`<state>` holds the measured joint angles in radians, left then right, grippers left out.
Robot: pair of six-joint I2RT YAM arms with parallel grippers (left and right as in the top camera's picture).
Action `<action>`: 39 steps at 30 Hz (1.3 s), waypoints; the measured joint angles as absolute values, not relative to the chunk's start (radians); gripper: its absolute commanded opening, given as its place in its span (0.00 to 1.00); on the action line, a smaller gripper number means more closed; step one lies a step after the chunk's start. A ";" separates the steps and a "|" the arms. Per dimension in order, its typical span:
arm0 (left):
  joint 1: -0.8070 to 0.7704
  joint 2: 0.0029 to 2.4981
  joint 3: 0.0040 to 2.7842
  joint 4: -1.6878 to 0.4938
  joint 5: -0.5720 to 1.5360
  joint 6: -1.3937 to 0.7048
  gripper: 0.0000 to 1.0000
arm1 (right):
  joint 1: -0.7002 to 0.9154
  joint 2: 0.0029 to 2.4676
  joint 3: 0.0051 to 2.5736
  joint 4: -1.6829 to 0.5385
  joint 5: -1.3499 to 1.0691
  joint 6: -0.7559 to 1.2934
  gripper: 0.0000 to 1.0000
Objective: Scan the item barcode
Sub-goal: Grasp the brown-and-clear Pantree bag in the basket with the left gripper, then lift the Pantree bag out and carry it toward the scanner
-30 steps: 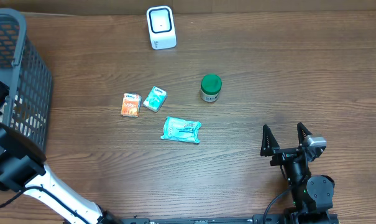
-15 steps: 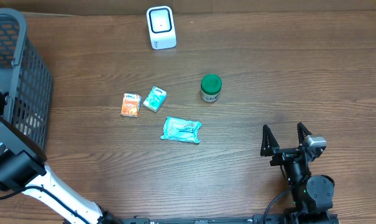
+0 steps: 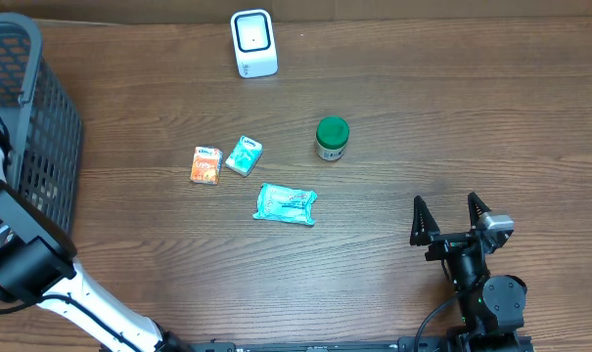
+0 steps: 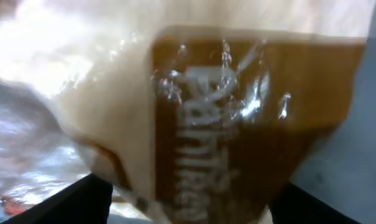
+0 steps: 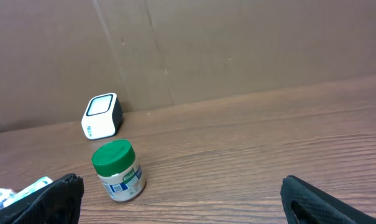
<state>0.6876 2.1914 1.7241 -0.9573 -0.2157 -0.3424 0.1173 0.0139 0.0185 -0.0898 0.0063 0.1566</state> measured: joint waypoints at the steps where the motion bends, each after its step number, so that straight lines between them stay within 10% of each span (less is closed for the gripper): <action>1: 0.688 2.181 1.711 -0.937 -0.213 -0.341 0.83 | 0.117 0.014 0.019 -0.089 0.006 0.157 1.00; 4: 0.688 2.158 1.661 -0.885 -0.204 -0.342 0.73 | 0.117 0.014 0.019 -0.089 0.006 0.156 1.00; 8: 0.688 2.150 1.639 -0.867 -0.187 -0.346 0.29 | 0.117 0.014 0.019 -0.090 0.006 0.157 1.00; 15: 0.688 2.150 1.637 -0.877 -0.204 -0.306 0.06 | 0.117 0.014 0.019 -0.089 0.007 0.156 1.00; 39: 0.679 2.217 2.277 -1.388 -0.077 -0.297 0.04 | 0.117 0.014 0.019 -0.089 0.006 0.157 1.00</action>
